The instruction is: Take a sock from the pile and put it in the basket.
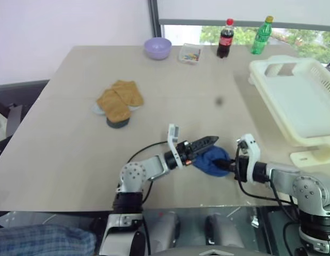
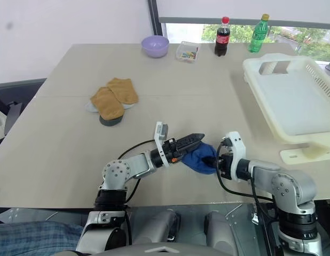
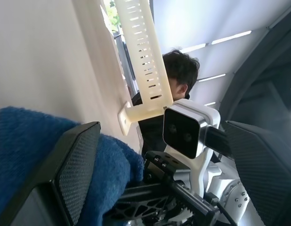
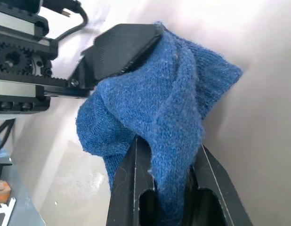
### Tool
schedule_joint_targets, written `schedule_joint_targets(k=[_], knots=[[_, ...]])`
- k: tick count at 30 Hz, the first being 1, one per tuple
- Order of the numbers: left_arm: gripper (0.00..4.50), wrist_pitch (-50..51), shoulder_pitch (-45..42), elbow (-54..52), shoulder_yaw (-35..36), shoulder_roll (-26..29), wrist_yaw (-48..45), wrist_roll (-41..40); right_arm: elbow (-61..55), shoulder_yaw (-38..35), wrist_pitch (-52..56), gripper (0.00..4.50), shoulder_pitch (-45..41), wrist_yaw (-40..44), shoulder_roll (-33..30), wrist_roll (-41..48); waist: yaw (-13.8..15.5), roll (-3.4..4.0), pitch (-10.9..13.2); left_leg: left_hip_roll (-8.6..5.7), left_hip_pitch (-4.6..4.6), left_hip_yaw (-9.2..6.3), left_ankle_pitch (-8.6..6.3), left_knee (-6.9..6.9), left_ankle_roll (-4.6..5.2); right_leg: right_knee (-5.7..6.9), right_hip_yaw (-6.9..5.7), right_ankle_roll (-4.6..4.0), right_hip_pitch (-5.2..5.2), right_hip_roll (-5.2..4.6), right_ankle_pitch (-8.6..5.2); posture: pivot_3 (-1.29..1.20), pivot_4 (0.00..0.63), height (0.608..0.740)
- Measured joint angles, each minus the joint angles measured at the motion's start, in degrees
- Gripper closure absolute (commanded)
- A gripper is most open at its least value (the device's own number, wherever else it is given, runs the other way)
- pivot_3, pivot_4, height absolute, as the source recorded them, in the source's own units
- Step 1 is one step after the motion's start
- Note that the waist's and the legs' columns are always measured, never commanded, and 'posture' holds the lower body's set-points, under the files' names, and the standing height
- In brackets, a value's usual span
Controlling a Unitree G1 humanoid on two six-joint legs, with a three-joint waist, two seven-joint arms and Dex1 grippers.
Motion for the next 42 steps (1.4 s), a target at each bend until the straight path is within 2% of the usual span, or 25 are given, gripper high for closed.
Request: schedule_joint_targets(k=[3, 4, 5, 8, 9, 11, 12, 13, 15, 16, 18, 21, 25, 27, 32, 37, 42], knots=[[0.0, -3.4, 0.5, -2.8, -2.3, 2.7, -3.0, 3.6, 0.0, -0.6, 0.0, 4.47, 0.0, 0.0, -0.9, 0.3, -0.1, 0.01, 0.0, 0.01, 0.0, 0.01, 0.0, -0.02, -0.01, 0.0, 0.01, -0.02, -0.01, 0.0, 0.01, 0.0, 0.15, 0.74], [0.0, -6.3, 0.6, -4.4, -4.2, 4.8, -4.8, 6.9, 0.0, -1.1, 0.0, 4.47, 0.0, 0.0, -1.2, 0.3, -0.1, 0.02, 0.0, 0.01, 0.0, 0.01, 0.0, -0.02, -0.01, 0.0, 0.01, -0.03, -0.01, 0.0, 0.01, 0.0, 0.15, 0.74], [0.0, -12.1, 0.9, -6.9, -8.1, 8.9, -7.9, 13.4, 0.0, -2.1, 0.0, 4.47, 0.0, -0.2, -1.7, 0.3, -0.1, 0.05, 0.0, 0.01, 0.01, 0.03, 0.0, -0.04, -0.01, -0.01, 0.03, -0.06, -0.01, 0.0, 0.02, 0.0, 0.15, 0.74], [0.0, -17.9, 2.0, -8.5, -11.1, 12.4, -10.9, 19.5, 0.1, -2.2, 0.0, 4.47, -0.2, -0.6, -1.8, 0.2, -0.1, 0.06, 0.0, 0.01, 0.01, 0.04, 0.0, -0.09, -0.01, -0.05, 0.05, -0.06, -0.02, -0.01, 0.03, 0.0, 0.15, 0.74], [0.0, -22.7, 2.9, -9.4, -12.6, 13.8, -13.4, 22.8, 0.7, -2.2, -0.1, 4.47, -1.1, -1.2, -1.8, -0.2, -0.2, 0.09, 0.0, 0.01, -0.01, 0.05, 0.0, -0.11, 0.0, -0.09, 0.07, -0.07, -0.03, -0.03, 0.03, 0.0, 0.15, 0.74], [0.0, -28.9, 3.4, -10.0, -13.8, 14.7, -16.1, 26.5, 2.2, -2.4, -0.7, 4.47, -2.6, -2.0, -1.9, -0.9, -0.1, 0.09, 0.0, 0.01, -0.01, 0.05, 0.0, -0.12, 0.0, -0.13, 0.06, -0.1, -0.03, -0.03, 0.05, 0.0, 0.15, 0.74], [0.0, -37.9, 3.8, -10.0, -15.0, 15.2, -18.7, 31.5, 4.0, -2.4, -1.5, 4.47, -4.0, -2.7, -1.8, -1.9, 0.0, 0.09, 0.0, 0.02, -0.01, 0.05, -0.01, -0.13, 0.0, -0.13, 0.05, -0.11, -0.03, -0.03, 0.05, 0.0, 0.15, 0.74], [0.0, -41.0, 4.0, -9.9, -15.4, 15.3, -19.6, 32.9, 4.4, -2.5, -1.7, 4.47, -4.3, -3.0, -1.8, -2.2, 0.1, 0.09, 0.0, 0.02, -0.01, 0.05, 0.0, -0.16, 0.0, -0.16, 0.05, -0.12, -0.04, -0.03, 0.05, 0.0, 0.15, 0.74], [0.0, -52.2, 4.1, -7.2, -16.8, 15.2, -22.4, 38.7, 6.1, -2.5, -2.4, 4.47, -6.0, -3.6, -1.5, -2.7, 0.1, 0.1, 0.0, 0.02, -0.02, 0.05, 0.0, -0.19, 0.01, -0.2, 0.05, -0.12, -0.04, -0.04, 0.07, 0.0, 0.15, 0.74], [0.0, -53.3, 4.1, -6.7, -17.0, 15.1, -22.6, 39.3, 6.3, -2.5, -2.4, 4.47, -6.3, -3.7, -1.4, -2.7, 0.1, 0.11, 0.0, 0.02, -0.02, 0.05, 0.0, -0.19, 0.01, -0.2, 0.05, -0.12, -0.04, -0.04, 0.07, 0.0, 0.15, 0.74], [0.0, -62.2, 3.9, -2.1, -18.2, 14.1, -23.2, 44.0, 6.9, -2.4, -2.5, 4.47, -8.9, -4.3, -1.3, -2.9, 0.1, 0.14, 0.0, 0.02, -0.08, 0.06, 0.0, -0.19, 0.02, -0.2, 0.05, -0.12, -0.1, -0.04, 0.08, 0.0, 0.15, 0.74], [0.0, -65.2, 3.8, 0.0, -18.4, 12.5, -23.6, 44.8, 7.0, -1.6, -2.4, 4.47, -10.4, -4.4, -2.8, -3.8, 0.1, 0.16, 0.0, 0.02, -0.13, 0.01, -0.01, -0.21, 0.04, -0.19, -0.01, -0.12, -0.13, -0.03, 0.08, 0.0, 0.15, 0.74], [0.0, -71.6, 1.5, 5.5, -18.6, 9.5, -24.3, 46.6, 6.2, -1.9, -0.2, 4.47, -16.6, -4.3, -6.3, -3.3, 0.0, 0.21, 0.1, 0.01, -0.15, 0.02, -0.01, -0.19, 0.05, -0.17, -0.03, -0.11, -0.14, -0.03, 0.09, 0.0, 0.15, 0.74], [0.0, -73.2, 0.2, 8.3, -18.6, 8.1, -24.8, 47.0, 6.3, -1.7, 3.0, 4.47, -19.8, -4.0, -10.1, -3.2, 0.1, 0.24, 0.1, -0.01, -0.18, 0.01, -0.01, -0.15, 0.05, -0.17, -0.06, -0.11, -0.15, -0.04, 0.09, 0.0, 0.15, 0.74], [0.0, -75.3, -3.6, 12.5, -18.4, 5.0, -25.2, 47.1, 9.3, -7.2, 8.5, 4.47, -29.0, -2.1, -16.8, -1.8, 0.1, 0.24, 0.1, 0.0, -0.2, 0.01, -0.03, -0.13, 0.1, -0.17, -0.08, -0.11, -0.13, -0.04, 0.09, 0.0, 0.15, 0.74], [0.0, -75.8, -6.7, 13.7, -18.4, 1.8, -24.2, 47.4, 20.9, -13.0, 8.9, 4.47, -36.6, -1.2, -22.0, -3.2, 0.2, 0.24, 0.1, -0.02, -0.22, 0.07, -0.06, -0.1, 0.15, -0.18, -0.03, -0.1, -0.13, -0.06, 0.1, 0.0, 0.15, 0.74], [0.0, -75.2, -8.8, 13.7, -17.9, -0.5, -23.7, 46.7, 36.0, -15.9, 1.8, 4.47, -38.0, -1.3, -26.4, -8.6, 0.1, 0.23, 0.1, -0.01, -0.22, 0.16, -0.06, -0.09, 0.16, -0.18, 0.04, -0.1, -0.14, -0.06, 0.1, 0.0, 0.15, 0.74]])
